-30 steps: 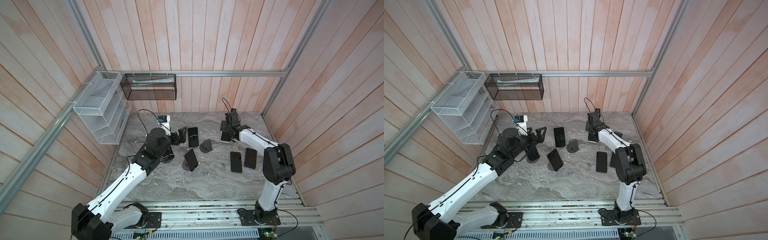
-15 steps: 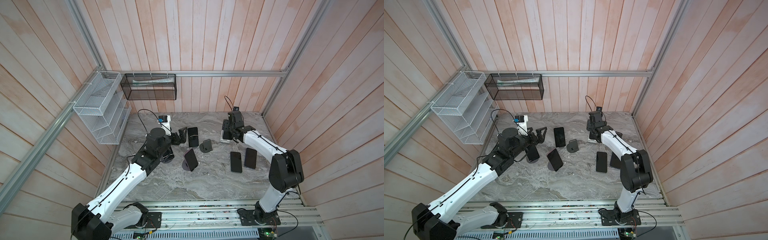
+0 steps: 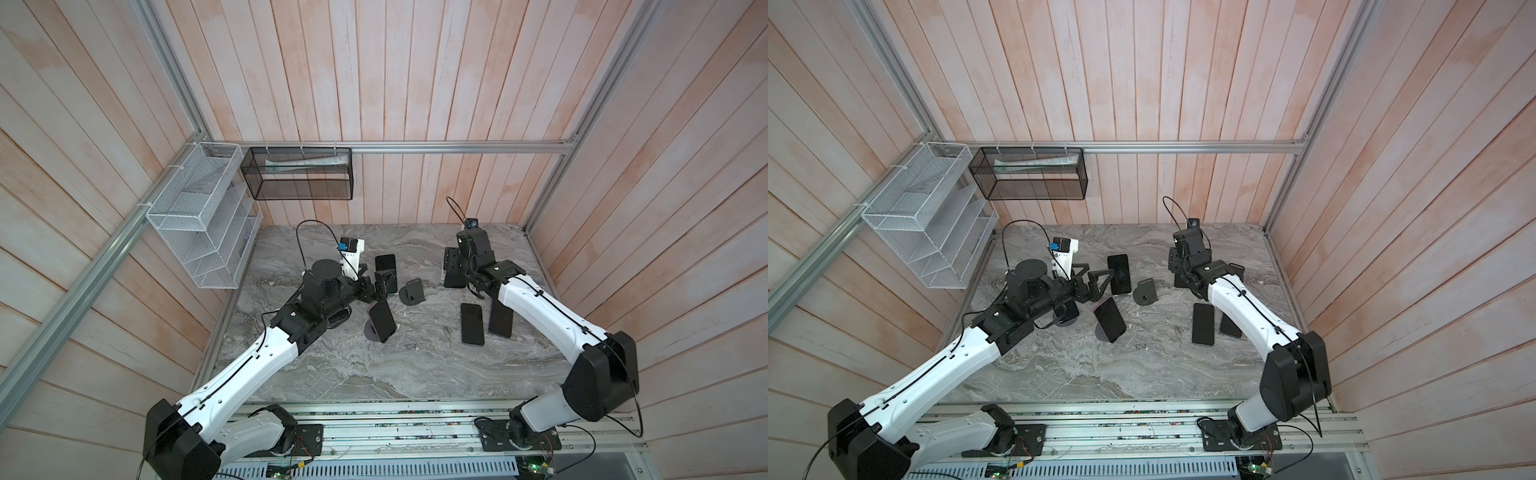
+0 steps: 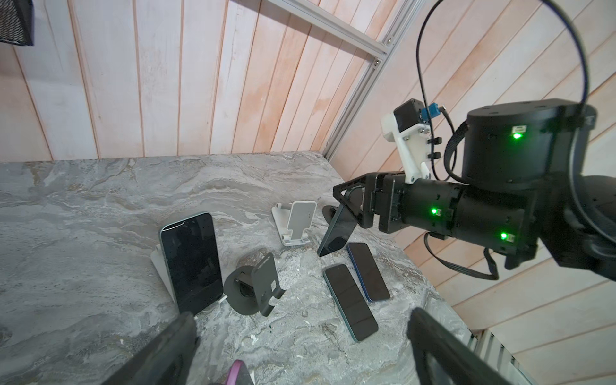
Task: Remove the phone from the phone stand
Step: 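Lift the phone up off the white stand with the right gripper, then lower the phone flat beside the green-edged phone and open the right gripper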
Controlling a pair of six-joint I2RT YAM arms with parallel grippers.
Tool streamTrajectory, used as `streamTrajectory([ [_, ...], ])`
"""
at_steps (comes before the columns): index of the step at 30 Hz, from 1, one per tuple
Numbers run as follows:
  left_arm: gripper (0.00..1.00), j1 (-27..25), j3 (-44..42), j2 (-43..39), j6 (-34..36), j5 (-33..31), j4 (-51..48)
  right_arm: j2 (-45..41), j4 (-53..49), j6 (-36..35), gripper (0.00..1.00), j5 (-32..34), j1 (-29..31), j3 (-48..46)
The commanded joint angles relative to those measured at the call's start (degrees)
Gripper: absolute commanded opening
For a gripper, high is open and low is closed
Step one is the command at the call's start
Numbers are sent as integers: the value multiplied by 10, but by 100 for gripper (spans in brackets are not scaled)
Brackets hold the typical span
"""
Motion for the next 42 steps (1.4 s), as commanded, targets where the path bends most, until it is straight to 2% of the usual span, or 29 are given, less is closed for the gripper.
streamTrajectory([
  [1, 100, -7, 15, -1, 12, 12, 2, -33, -44, 44, 60, 3, 29, -32],
  [5, 100, -11, 13, -1, 12, 11, 5, -60, -73, 82, 60, 2, 65, -66],
  [11, 100, -11, 13, 4, 5, 21, 7, -72, -90, 116, 59, -40, 84, -118],
  [19, 100, -20, 11, 9, -4, 42, 12, -47, -79, 101, 59, -81, 80, -138],
  [25, 100, -26, 12, 25, -23, 99, 21, -15, -66, 91, 59, -100, 68, -134],
  [31, 100, -27, 14, 15, -8, 57, 8, 17, -49, 87, 59, -120, 50, -132],
  [38, 100, -28, 15, 13, -7, 53, 7, 61, -22, 80, 59, -126, 34, -126],
  [42, 100, -28, 15, 11, -9, 52, 7, 89, -15, 80, 59, -94, 32, -126],
])
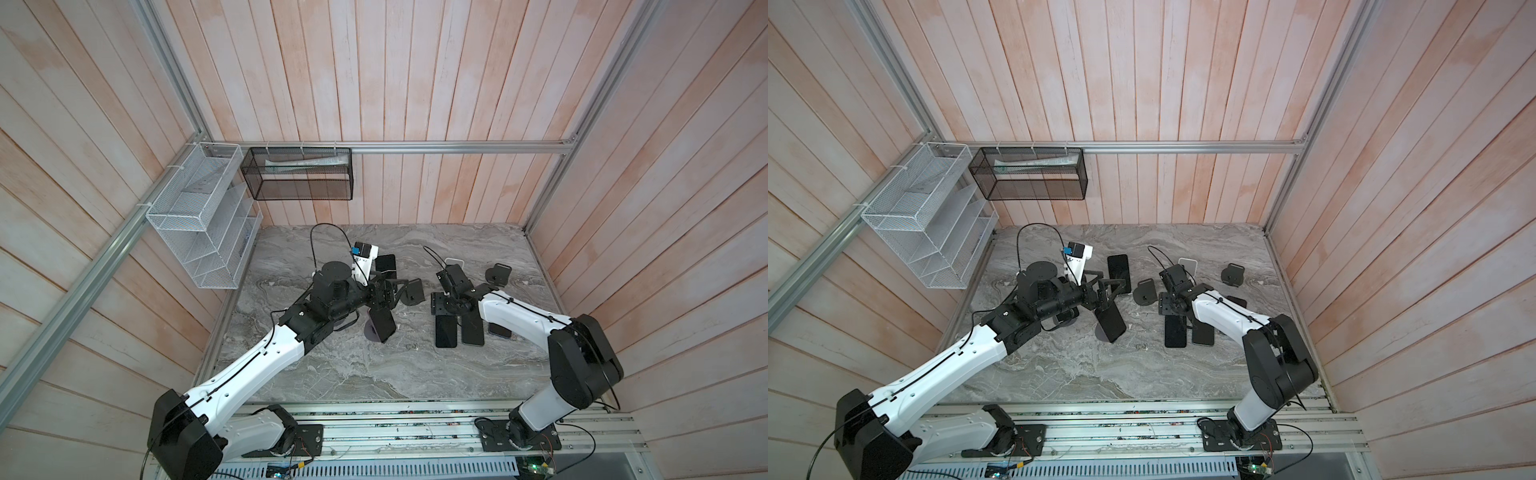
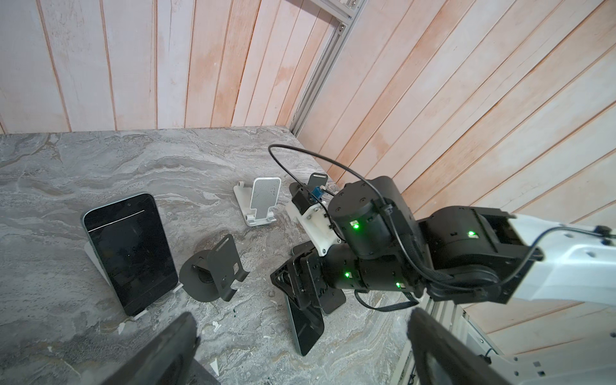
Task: Remove the phone from the phone stand
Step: 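Lower the phone flat beside the green-edged phone and open the right gripper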
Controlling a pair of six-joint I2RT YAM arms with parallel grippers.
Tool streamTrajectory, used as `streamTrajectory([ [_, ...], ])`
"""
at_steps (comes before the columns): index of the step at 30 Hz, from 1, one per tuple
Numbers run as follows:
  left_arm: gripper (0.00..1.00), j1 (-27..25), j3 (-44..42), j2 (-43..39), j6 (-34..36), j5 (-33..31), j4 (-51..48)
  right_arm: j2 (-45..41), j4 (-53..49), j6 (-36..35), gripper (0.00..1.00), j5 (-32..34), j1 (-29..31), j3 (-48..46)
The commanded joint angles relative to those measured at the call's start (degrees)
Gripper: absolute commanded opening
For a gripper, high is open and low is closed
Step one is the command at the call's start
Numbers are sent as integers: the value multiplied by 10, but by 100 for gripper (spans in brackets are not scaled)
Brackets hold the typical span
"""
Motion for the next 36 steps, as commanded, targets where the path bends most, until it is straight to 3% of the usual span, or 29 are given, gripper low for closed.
streamTrajectory([
  [1, 100, -1, 15, -12, 5, -7, 1, 20, 7, -4, 59, 25, -2, 11],
  [13, 100, -1, 15, -10, 8, -15, 0, 73, 55, 11, 60, 22, -3, -3],
  [36, 100, -1, 15, -10, 15, -25, -3, 97, 92, 16, 69, 15, -11, -41],
])
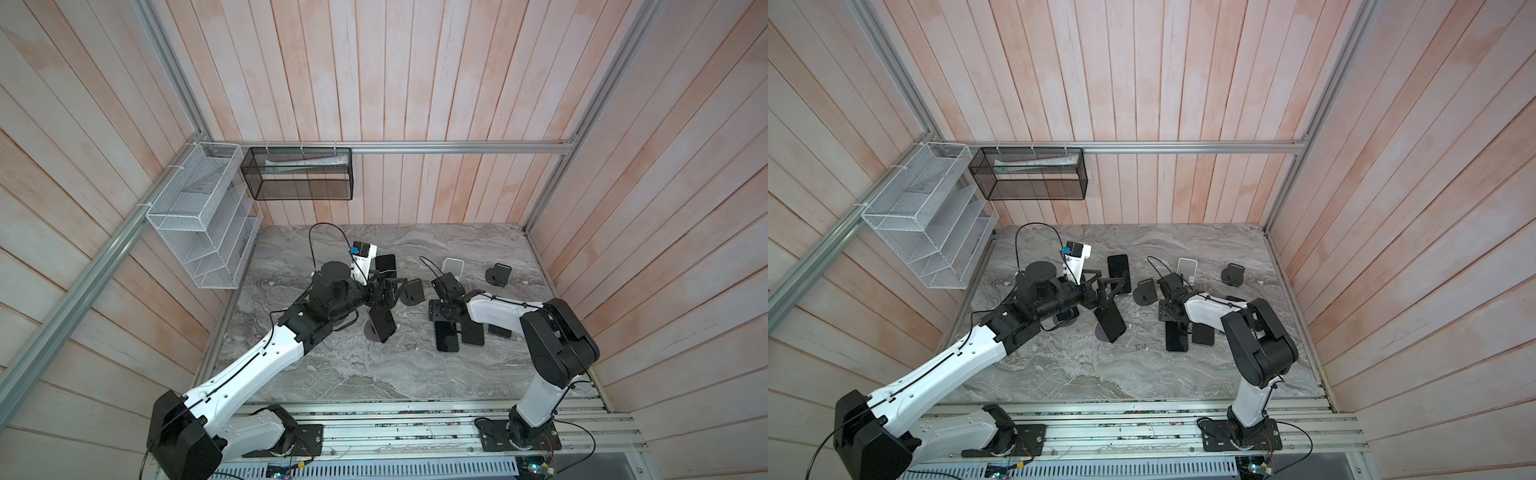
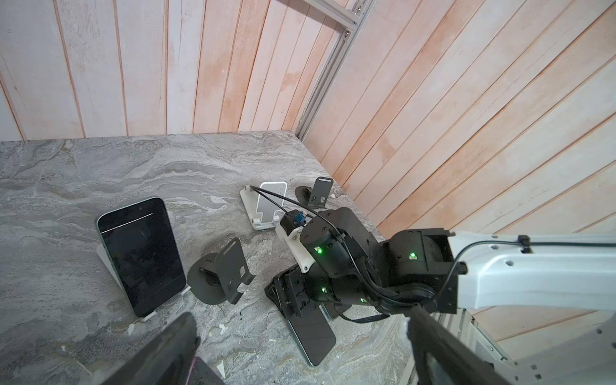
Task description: Remove the phone from the phone stand
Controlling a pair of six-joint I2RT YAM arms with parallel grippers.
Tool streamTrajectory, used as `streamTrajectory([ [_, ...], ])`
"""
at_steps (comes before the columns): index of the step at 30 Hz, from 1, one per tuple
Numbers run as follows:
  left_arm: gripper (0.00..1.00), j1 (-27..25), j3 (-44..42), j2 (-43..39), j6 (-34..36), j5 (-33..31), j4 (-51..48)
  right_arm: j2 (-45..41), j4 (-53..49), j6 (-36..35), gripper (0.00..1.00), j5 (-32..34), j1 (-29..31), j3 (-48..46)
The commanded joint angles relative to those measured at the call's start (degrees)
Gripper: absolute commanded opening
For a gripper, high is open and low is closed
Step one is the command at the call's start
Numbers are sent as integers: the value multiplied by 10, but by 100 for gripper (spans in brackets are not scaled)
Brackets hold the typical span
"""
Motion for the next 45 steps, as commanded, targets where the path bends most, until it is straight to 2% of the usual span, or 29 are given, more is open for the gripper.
streamTrajectory([
  [1, 100, -1, 15, -7, 10, -10, -2, 16, 10, 7, 70, 4, -4, -10],
  [18, 100, -1, 13, -10, 12, -4, 2, 18, 3, 8, 78, 11, -4, -10],
  [27, 100, -1, 12, -16, 13, -6, 4, -13, -31, 2, 80, 20, -3, 10],
  [32, 100, -1, 12, -19, 17, -16, 3, -71, -56, -51, 85, 16, 10, 48],
  [37, 100, -1, 7, -30, 22, -44, 4, -90, -51, -123, 92, -51, 21, 82],
  [41, 100, -1, 4, -34, 27, -70, 4, -59, -23, -175, 94, -100, 21, 117],
  [45, 100, -1, 3, -34, 29, -76, 5, -1, -8, -202, 96, -117, 21, 170],
])
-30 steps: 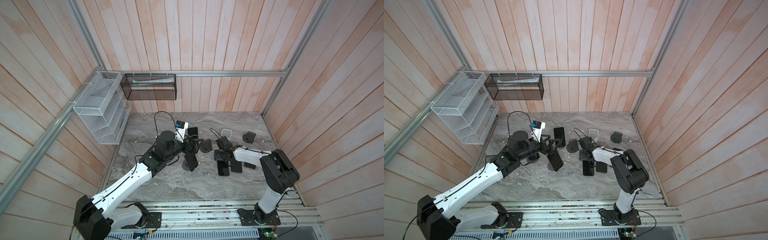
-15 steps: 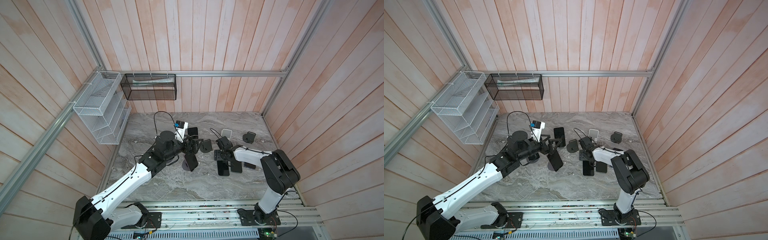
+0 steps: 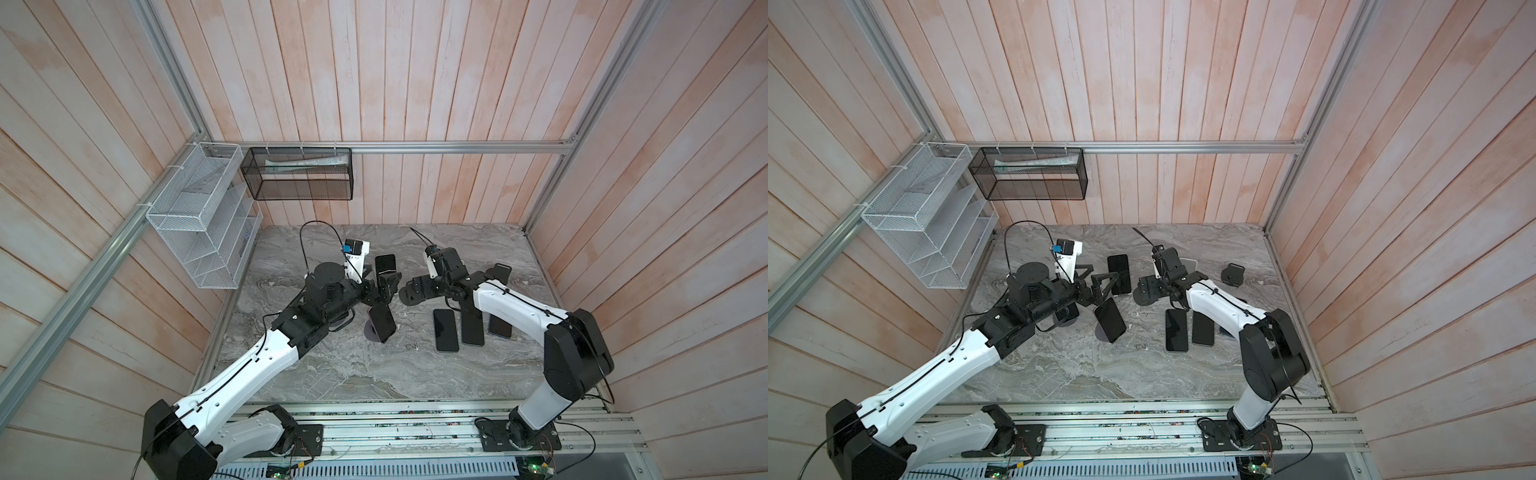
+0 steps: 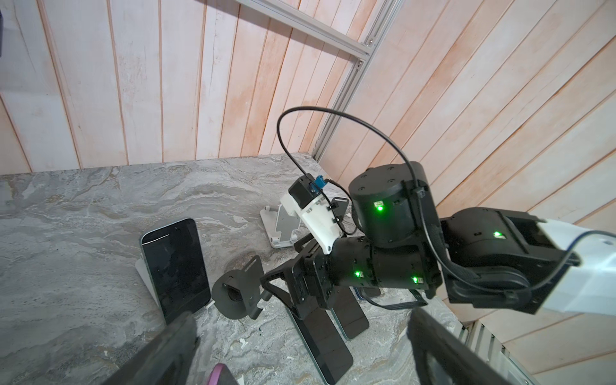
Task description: Remove the phone from the phone stand
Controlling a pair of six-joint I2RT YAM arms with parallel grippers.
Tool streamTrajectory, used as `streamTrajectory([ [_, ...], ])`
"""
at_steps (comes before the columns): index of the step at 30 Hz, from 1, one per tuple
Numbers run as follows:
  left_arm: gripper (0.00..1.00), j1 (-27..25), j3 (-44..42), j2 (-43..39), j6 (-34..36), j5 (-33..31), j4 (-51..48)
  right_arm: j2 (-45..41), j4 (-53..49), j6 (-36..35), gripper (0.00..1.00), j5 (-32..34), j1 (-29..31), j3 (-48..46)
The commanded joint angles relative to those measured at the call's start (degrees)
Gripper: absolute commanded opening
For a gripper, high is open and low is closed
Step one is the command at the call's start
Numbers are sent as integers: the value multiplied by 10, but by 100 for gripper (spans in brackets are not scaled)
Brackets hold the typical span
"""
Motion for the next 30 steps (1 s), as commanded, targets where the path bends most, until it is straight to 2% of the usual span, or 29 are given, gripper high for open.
streamTrajectory([
  [1, 100, -1, 3, -8, 12, -18, 4, 51, 6, -47, 96, -33, 1, 44],
  [5, 100, -1, 3, -7, 14, -18, 3, 100, -4, -54, 96, -36, 1, 86],
  [10, 100, -1, 2, -4, 15, -19, 5, 117, 16, -43, 95, -39, 1, 85],
  [12, 100, -1, 2, -3, 15, -18, 4, 128, 18, -37, 91, -42, 2, 87],
  [18, 100, -1, 2, -3, 18, -23, 3, 152, 26, -22, 72, -31, 1, 88],
  [20, 100, -1, 2, -5, 19, -26, 5, 146, 32, -14, 64, -10, 2, 82],
  [24, 100, 0, 1, -4, 21, -28, 6, 122, 55, -3, 57, 27, 2, 66],
  [30, 100, 0, 1, 0, 20, -27, 5, 130, 80, 33, 55, 103, -11, 82],
])
